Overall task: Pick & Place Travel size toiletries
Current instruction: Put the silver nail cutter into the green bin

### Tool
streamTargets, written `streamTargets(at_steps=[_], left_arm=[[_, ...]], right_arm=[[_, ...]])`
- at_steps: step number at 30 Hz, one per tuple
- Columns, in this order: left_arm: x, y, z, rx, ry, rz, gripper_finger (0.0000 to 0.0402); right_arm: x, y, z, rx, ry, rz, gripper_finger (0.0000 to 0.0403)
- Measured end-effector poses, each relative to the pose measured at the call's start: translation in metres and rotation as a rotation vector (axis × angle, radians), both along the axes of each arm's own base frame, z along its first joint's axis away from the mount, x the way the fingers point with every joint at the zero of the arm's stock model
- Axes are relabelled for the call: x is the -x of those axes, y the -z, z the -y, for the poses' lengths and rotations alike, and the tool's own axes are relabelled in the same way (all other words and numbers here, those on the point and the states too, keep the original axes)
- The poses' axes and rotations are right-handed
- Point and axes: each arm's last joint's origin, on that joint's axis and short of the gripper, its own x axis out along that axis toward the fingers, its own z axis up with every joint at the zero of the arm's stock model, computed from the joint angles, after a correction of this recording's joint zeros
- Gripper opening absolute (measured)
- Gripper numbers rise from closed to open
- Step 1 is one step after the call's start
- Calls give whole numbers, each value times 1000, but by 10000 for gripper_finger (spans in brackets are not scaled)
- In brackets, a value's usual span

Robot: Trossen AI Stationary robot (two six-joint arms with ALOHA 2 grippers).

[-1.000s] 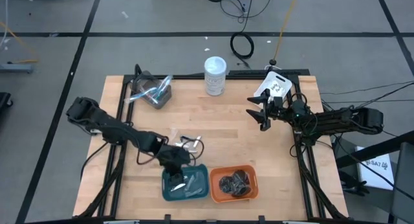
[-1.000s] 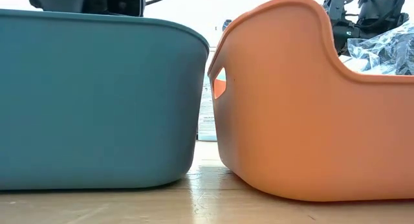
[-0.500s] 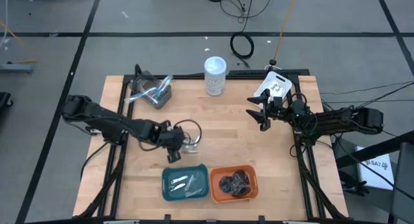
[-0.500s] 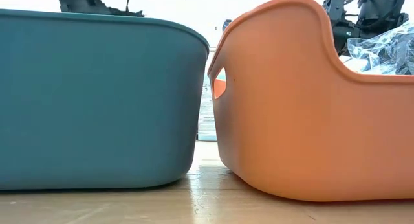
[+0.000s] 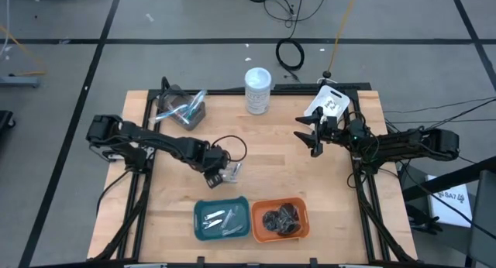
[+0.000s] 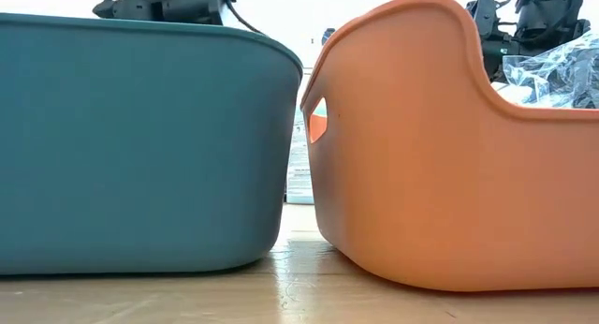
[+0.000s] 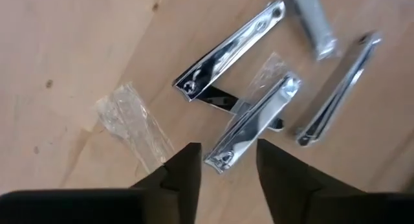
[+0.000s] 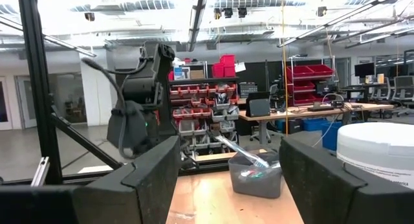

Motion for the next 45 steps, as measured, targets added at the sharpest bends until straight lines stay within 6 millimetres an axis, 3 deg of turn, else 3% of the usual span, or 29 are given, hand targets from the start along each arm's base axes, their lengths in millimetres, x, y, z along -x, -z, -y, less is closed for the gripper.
streamTargets(at_steps=[9, 18, 25, 38, 45], left_arm=[[-6, 28, 6, -40, 188, -111, 245], [-13, 39, 10, -64, 310, -110, 260], [-17, 39, 10, -91, 397, -64, 212], [-18, 39, 11, -72, 422, -57, 21], [-15, 33, 9, -123, 375, -48, 28]], right_arm=[[0, 0, 0, 2, 2, 0, 251], [0, 0, 0, 1, 2, -3, 251], [0, 1, 0, -1, 2, -6, 251], [0, 1, 0, -5, 0, -5, 251], [0, 1, 0, -8, -1, -5, 251]])
